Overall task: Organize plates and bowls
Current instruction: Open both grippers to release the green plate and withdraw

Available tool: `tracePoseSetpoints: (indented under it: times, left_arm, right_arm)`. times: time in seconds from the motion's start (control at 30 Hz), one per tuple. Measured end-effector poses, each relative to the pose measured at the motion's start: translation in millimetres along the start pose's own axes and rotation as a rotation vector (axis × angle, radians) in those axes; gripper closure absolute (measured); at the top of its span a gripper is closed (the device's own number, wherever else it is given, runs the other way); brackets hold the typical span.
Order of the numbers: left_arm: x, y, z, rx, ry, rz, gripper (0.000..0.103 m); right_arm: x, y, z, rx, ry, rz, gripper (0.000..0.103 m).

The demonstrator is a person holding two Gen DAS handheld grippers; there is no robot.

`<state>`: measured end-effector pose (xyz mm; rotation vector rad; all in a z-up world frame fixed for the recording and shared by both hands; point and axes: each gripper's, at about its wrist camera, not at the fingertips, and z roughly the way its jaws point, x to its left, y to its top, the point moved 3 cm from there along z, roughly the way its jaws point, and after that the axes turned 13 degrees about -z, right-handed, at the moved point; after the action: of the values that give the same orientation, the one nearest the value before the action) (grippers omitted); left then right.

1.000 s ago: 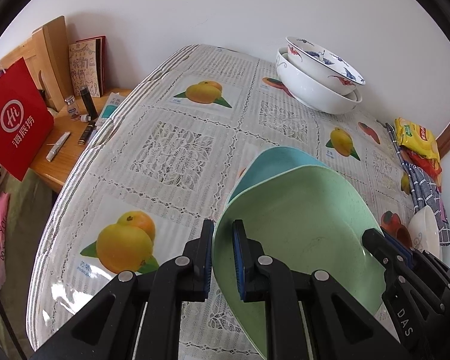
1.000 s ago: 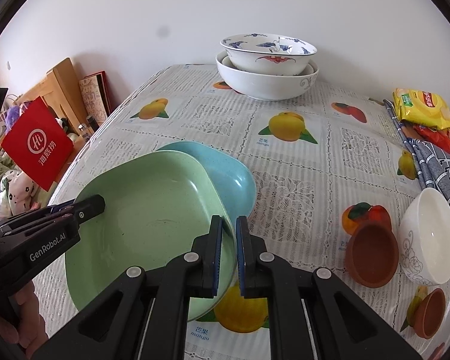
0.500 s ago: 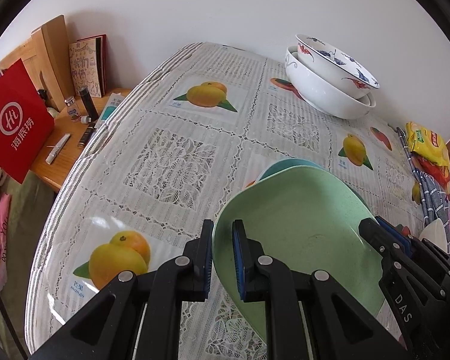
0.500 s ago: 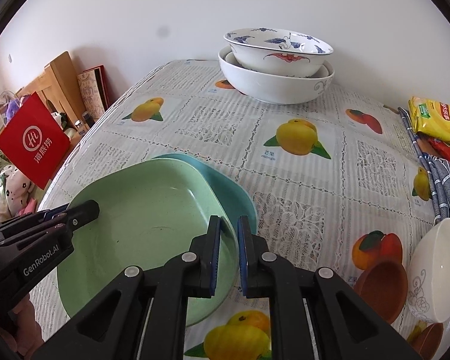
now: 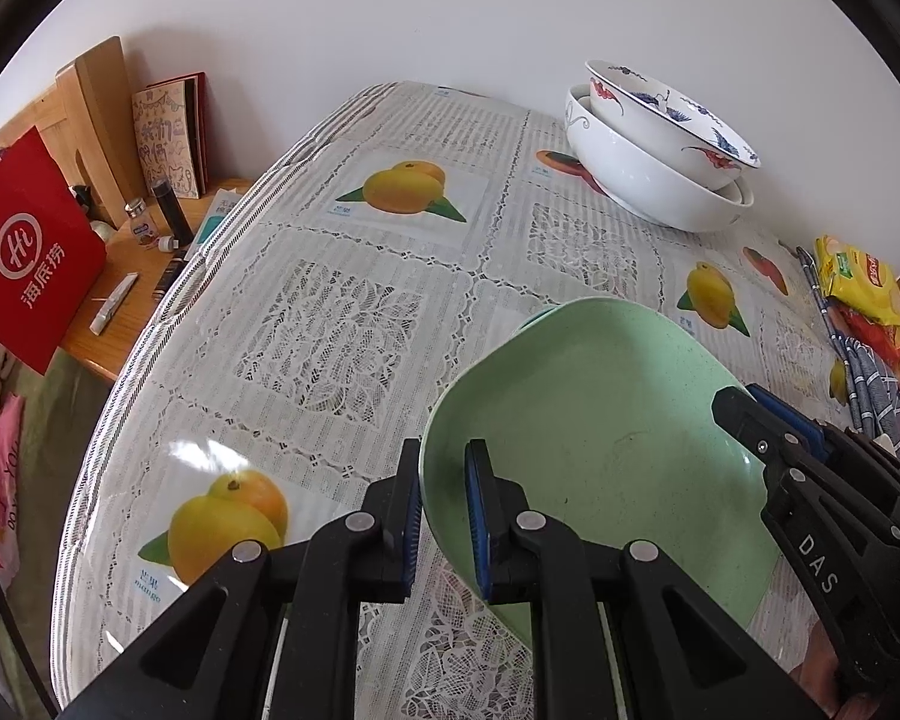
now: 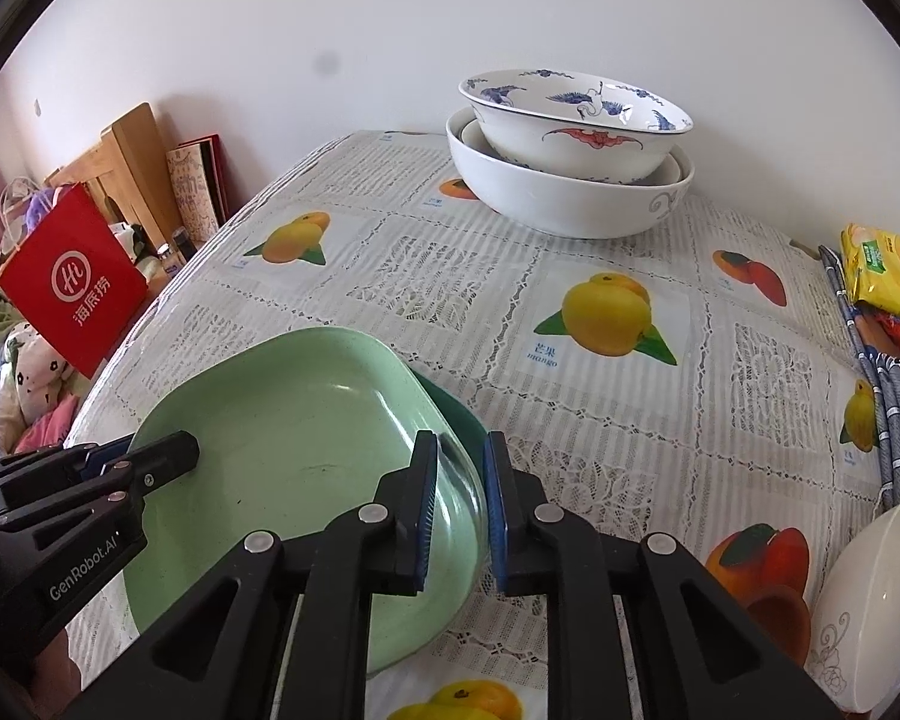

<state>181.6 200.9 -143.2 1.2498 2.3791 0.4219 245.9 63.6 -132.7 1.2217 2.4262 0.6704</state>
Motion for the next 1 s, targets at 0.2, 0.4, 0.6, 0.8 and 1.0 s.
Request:
tracePoseSetpoints:
  times: [0.2, 0.4, 0.6, 0.8, 1.0]
  left_arm:
    - [-4, -4, -11, -0.016, -0.009, 0.021, 0.078]
    - [-7, -10, -24, -0.024, -0.024, 0.032, 0.076]
    - [-17, -18, -39, -0.038, -0.056, 0.044, 0.076]
    - [-40, -33, -42, -0.030, -0.096, 0.075, 0.071]
    - [-61, -51, -30, 0.017, -0.107, 0.103, 0.071]
  right_arm:
    - [-1, 3, -16, -0.049, 0.016, 0.025, 0.070]
    - [-2, -1, -38, -0.078, -0.003, 0.028, 0.068]
    - [-9, -21, -58, -0.082, -0.018, 0.050, 0.068]
    - [-23, -48, -79, -0.078, -0.046, 0.093, 0.068]
    - [-42, -78, -95, -0.061, -0.086, 0.124, 0.068]
